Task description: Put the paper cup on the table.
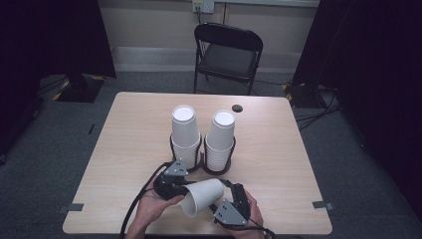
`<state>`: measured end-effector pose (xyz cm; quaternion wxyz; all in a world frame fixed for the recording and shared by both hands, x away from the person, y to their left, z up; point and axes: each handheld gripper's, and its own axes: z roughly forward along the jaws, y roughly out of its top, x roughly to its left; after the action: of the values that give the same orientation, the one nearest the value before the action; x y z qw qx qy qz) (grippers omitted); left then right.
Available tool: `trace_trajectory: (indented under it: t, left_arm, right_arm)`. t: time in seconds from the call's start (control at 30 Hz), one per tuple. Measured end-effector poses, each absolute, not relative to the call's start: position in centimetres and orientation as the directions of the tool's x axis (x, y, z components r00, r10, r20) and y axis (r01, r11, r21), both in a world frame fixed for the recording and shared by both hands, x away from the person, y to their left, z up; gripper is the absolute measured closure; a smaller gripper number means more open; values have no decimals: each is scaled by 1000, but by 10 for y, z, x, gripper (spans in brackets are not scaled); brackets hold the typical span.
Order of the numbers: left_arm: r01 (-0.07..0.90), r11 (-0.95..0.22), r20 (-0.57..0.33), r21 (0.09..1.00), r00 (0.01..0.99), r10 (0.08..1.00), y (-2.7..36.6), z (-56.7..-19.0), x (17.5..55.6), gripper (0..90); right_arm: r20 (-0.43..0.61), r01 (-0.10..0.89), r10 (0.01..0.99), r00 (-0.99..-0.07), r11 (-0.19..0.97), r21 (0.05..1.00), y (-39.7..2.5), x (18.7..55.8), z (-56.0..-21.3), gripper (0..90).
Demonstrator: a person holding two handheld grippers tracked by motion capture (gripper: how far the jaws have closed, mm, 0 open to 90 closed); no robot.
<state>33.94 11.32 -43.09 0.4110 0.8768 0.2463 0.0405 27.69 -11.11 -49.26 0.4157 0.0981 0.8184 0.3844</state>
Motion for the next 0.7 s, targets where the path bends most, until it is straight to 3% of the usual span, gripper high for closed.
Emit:
trace_trajectory:
  t: [0.7]
  left_arm:
    - [450, -591, -204, 669, 876, 437, 94, -423, 354, 862]
  right_arm:
    - [-751, -270, 414, -515, 753, 600, -93, 269, -489, 164]
